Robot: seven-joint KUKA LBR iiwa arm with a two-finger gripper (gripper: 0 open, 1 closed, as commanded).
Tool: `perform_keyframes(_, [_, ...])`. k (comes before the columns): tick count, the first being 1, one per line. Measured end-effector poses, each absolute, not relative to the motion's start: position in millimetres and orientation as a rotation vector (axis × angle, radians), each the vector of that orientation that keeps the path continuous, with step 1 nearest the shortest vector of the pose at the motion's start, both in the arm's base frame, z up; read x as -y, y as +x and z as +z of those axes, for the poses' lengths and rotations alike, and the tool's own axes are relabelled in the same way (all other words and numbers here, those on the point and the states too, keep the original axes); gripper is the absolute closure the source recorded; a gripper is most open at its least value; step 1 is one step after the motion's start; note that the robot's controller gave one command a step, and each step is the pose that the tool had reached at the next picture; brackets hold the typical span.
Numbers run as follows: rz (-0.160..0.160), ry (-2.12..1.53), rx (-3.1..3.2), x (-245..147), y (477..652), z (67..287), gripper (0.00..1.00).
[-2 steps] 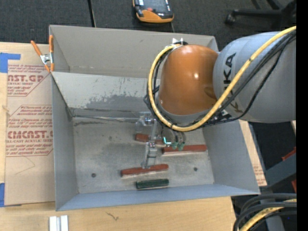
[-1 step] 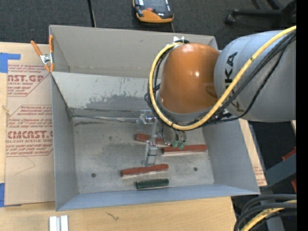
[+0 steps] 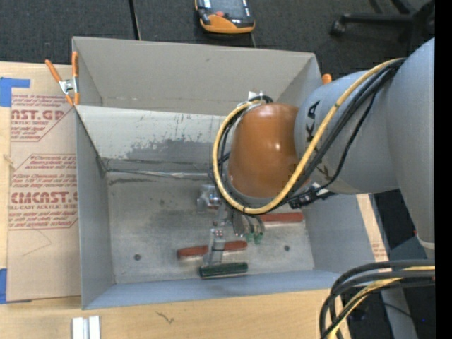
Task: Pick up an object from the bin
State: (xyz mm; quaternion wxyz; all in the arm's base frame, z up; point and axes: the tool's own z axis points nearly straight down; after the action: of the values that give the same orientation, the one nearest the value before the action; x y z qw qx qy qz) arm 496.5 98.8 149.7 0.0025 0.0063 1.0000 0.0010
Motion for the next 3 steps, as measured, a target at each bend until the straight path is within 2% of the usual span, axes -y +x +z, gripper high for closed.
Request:
perform_keyframes(1, [0.0,0.003,-3.146,-95,490.8,99,0.0])
perform_keyframes(2, [0.001,0.049,-3.143,-81,482.0,129,0.0])
perform_keyframes(3, [0.0,-0.091,-3.144,-71,490.6,67,0.0])
